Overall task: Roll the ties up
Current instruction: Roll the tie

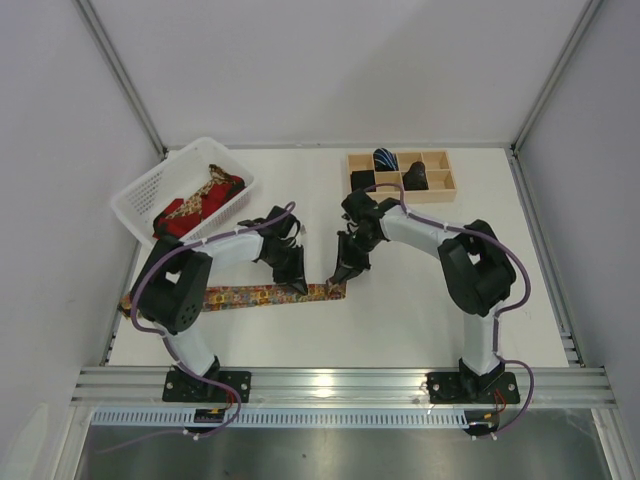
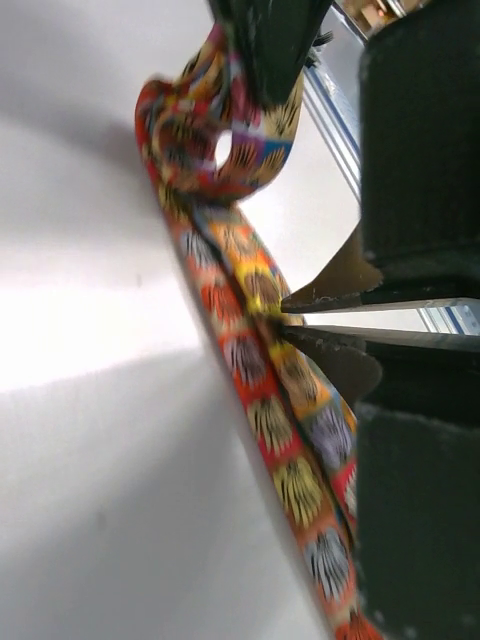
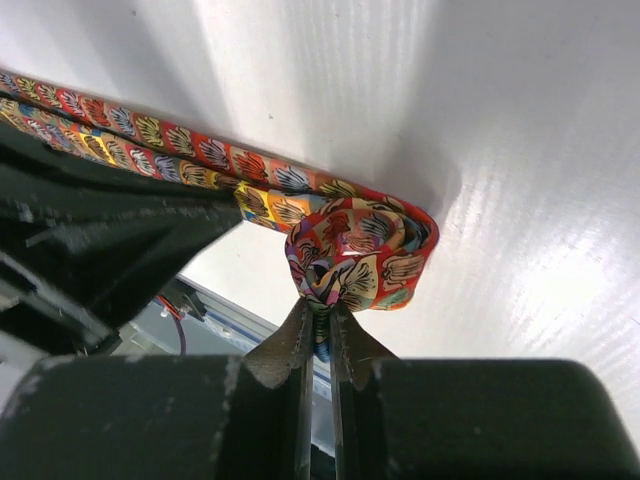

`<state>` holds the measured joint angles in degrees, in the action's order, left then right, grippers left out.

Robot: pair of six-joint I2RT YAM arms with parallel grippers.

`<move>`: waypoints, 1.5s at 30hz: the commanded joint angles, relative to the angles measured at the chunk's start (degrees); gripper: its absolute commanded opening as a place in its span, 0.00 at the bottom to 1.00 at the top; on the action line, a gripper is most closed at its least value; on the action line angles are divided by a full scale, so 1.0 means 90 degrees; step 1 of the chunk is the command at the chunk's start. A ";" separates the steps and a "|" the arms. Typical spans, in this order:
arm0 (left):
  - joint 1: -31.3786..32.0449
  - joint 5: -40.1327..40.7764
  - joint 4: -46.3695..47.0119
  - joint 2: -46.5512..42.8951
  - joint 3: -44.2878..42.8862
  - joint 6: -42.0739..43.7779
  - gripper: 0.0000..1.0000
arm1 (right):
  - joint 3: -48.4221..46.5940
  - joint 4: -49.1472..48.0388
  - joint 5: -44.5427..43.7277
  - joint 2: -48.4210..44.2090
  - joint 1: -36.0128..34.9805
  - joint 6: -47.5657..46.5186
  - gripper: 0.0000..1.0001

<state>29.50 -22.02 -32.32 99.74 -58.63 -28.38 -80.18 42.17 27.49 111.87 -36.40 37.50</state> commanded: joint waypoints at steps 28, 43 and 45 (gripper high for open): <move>-0.0279 -0.0209 0.0495 -0.0213 0.0616 0.0048 0.11 | -0.1306 0.0393 0.0032 0.1280 -0.0740 0.0072 0.09; -0.0523 -0.0590 0.0417 -0.0516 0.0587 0.0028 0.11 | 0.0412 -0.2390 0.1291 0.0491 -0.0536 0.0316 0.41; -0.0543 -0.0620 0.0407 -0.0545 0.0567 0.0029 0.12 | 0.0665 -0.2760 0.1379 0.0402 -0.0487 0.0482 0.41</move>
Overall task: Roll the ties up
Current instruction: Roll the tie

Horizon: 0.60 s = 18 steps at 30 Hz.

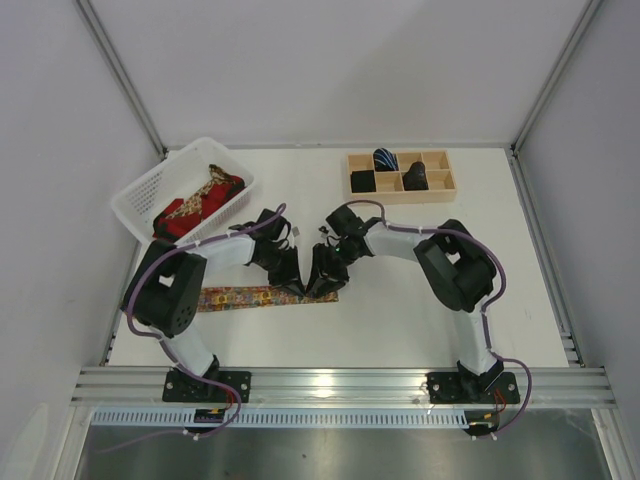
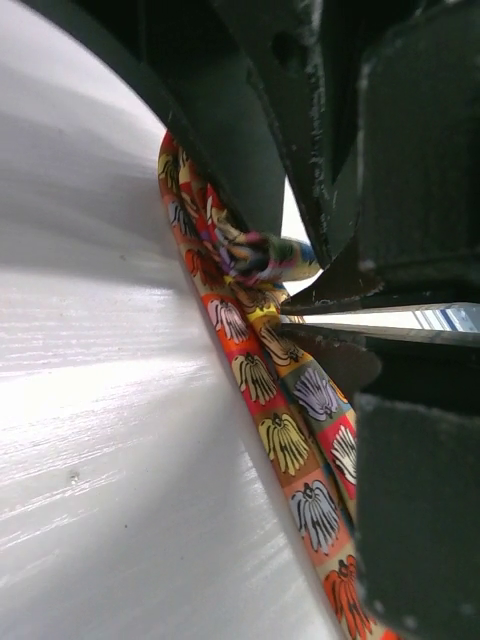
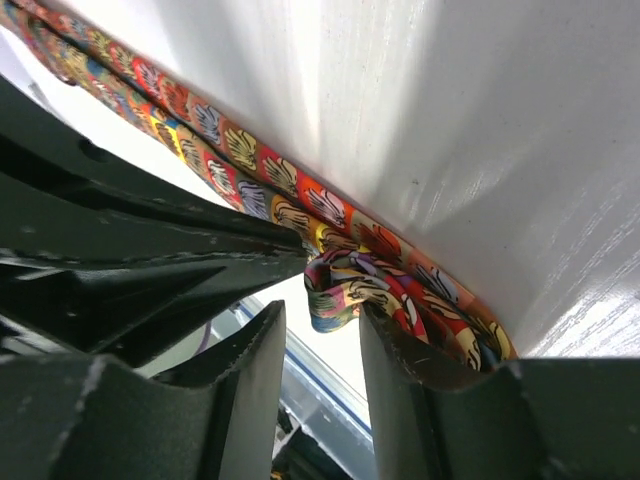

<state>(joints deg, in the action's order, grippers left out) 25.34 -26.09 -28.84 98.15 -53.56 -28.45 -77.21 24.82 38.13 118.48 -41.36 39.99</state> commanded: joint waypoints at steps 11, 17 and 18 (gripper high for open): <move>-0.0101 -0.0500 0.0090 -0.0554 -0.0201 -0.0130 0.12 | 0.0805 -0.1664 0.0490 -0.0430 0.0231 0.0489 0.32; -0.0111 -0.0617 0.0157 -0.0515 -0.0221 -0.0189 0.11 | 0.1117 -0.2317 0.0772 -0.0478 0.0319 0.0771 0.32; -0.0111 -0.0685 0.0216 -0.0505 -0.0211 -0.0208 0.12 | 0.1176 -0.2386 0.0763 -0.0488 0.0328 0.0801 0.33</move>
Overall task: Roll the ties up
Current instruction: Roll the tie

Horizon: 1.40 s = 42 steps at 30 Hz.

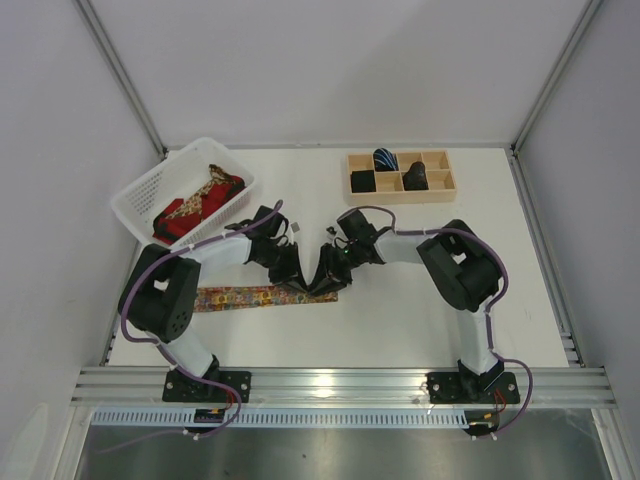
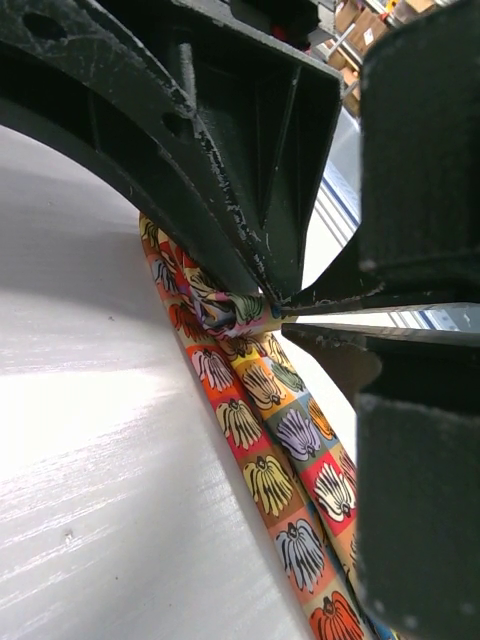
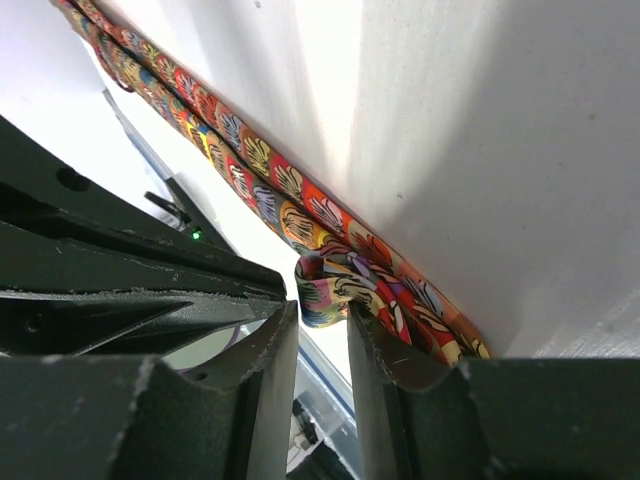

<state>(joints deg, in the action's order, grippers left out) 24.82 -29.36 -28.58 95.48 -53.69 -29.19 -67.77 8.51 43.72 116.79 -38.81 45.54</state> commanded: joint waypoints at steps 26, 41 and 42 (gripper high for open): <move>-0.0131 -0.0624 0.0451 0.0035 -0.0382 -0.0399 0.12 | 0.1084 -0.2068 0.0688 -0.0516 0.0210 0.0809 0.27; -0.0014 -0.0800 0.0607 0.0406 -0.0324 -0.0467 0.11 | 0.0987 -0.1845 0.0552 -0.0281 0.0240 0.0741 0.00; 0.0006 -0.0800 0.0636 0.0436 -0.0304 -0.0477 0.11 | 0.0987 -0.1815 0.0542 -0.0291 0.0240 0.0731 0.00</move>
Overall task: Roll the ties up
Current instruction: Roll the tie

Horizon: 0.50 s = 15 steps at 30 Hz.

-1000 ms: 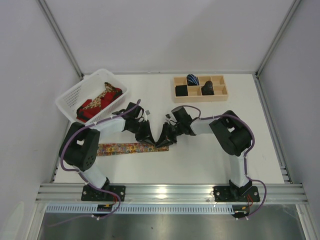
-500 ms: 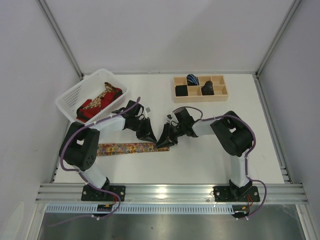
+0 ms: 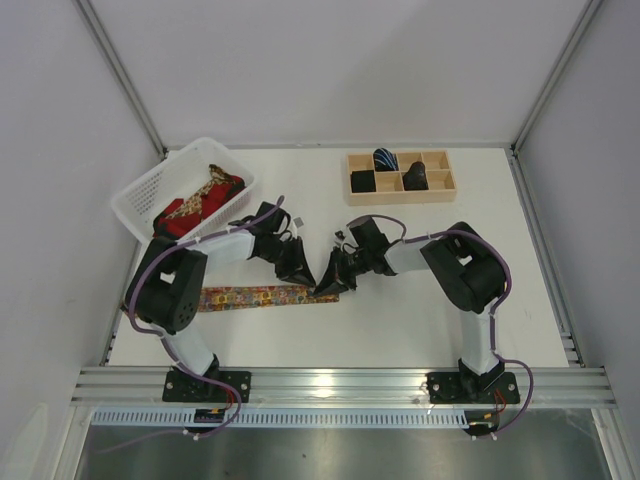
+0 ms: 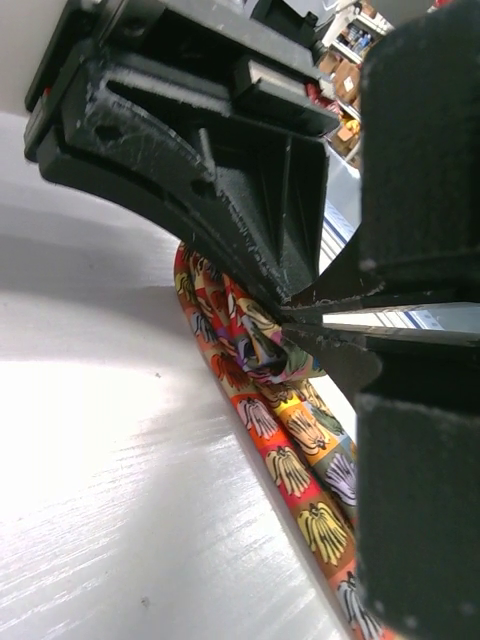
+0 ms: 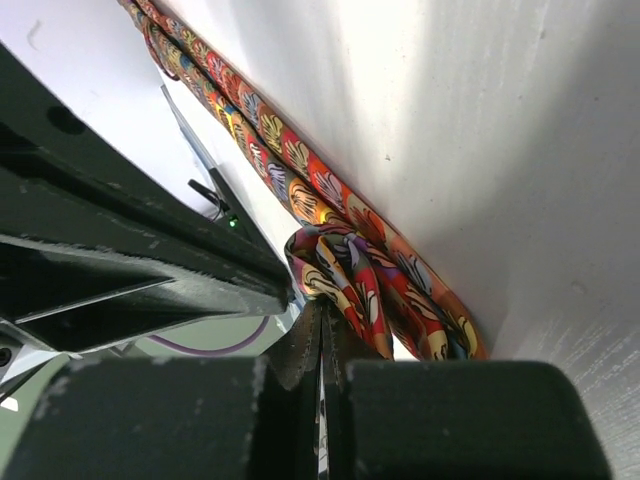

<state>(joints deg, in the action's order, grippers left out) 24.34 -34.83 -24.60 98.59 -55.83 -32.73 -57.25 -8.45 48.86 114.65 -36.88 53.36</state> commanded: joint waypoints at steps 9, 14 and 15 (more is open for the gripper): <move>0.0138 -0.0056 0.0419 0.0383 0.0149 -0.0074 0.11 | -0.0279 0.0684 -0.0146 -0.0317 0.0036 -0.0431 0.00; 0.0138 0.0100 0.0448 0.0384 0.0217 -0.0025 0.10 | -0.0464 0.1533 -0.0321 -0.0726 0.0201 -0.0880 0.00; 0.0138 0.0100 0.0458 0.0394 0.0217 -0.0025 0.10 | -0.0445 0.1631 -0.0341 -0.0795 0.0240 -0.0919 0.00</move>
<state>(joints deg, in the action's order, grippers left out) 25.28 -34.70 -21.71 102.04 -54.41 -33.15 -58.87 1.23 47.07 112.40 -36.03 48.51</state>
